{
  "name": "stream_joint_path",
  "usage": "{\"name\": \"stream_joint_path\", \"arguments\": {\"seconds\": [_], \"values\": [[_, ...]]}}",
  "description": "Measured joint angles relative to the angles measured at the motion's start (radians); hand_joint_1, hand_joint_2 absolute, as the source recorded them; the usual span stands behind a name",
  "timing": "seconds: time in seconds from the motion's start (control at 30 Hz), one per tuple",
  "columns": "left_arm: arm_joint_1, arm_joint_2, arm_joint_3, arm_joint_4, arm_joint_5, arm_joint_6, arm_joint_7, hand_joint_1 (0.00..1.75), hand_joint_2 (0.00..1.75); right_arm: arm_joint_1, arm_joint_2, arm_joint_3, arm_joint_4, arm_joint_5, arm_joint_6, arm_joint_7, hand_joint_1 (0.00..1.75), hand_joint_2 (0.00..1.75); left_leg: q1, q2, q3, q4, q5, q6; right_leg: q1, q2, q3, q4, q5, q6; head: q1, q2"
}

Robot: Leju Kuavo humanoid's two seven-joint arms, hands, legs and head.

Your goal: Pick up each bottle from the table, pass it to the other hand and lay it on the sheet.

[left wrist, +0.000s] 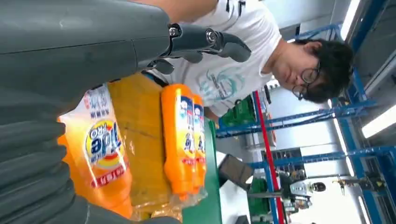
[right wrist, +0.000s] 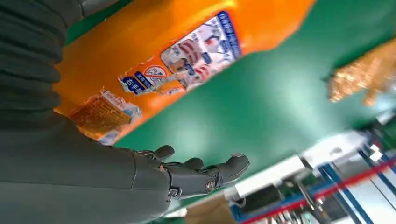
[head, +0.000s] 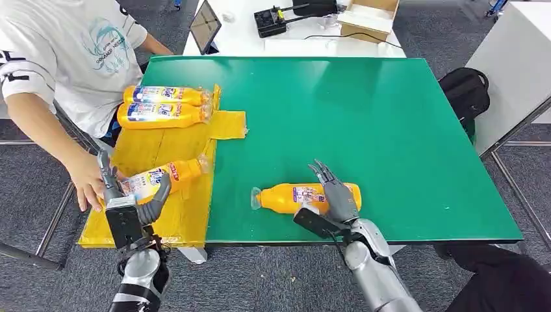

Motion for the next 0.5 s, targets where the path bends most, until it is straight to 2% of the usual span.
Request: {"name": "stream_joint_path", "arguments": {"seconds": [0.23, 0.5], "values": [[-0.013, -0.006, -0.013, 0.024, 0.008, -0.007, 0.0, 0.0, 1.75, -0.075, -0.008, 0.0, 0.111, 0.009, 0.005, 0.004, 0.0, 1.75, 0.0, 0.0, 0.0, 0.0, 0.0, 0.0, 0.0, 0.0, 0.0, 0.0, 0.0, 0.0, 0.0, 0.0], [-0.014, -0.006, -0.014, 0.031, 0.008, -0.007, 0.0, 0.0, 1.75, -0.093, -0.009, 0.0, 0.144, 0.009, 0.005, 0.004, 0.0, 1.75, 0.0, 0.0, 0.0, 0.0, 0.0, 0.0, 0.0, 0.0, 0.0, 0.0, 0.0, 0.0, 0.0, 0.0]]}}
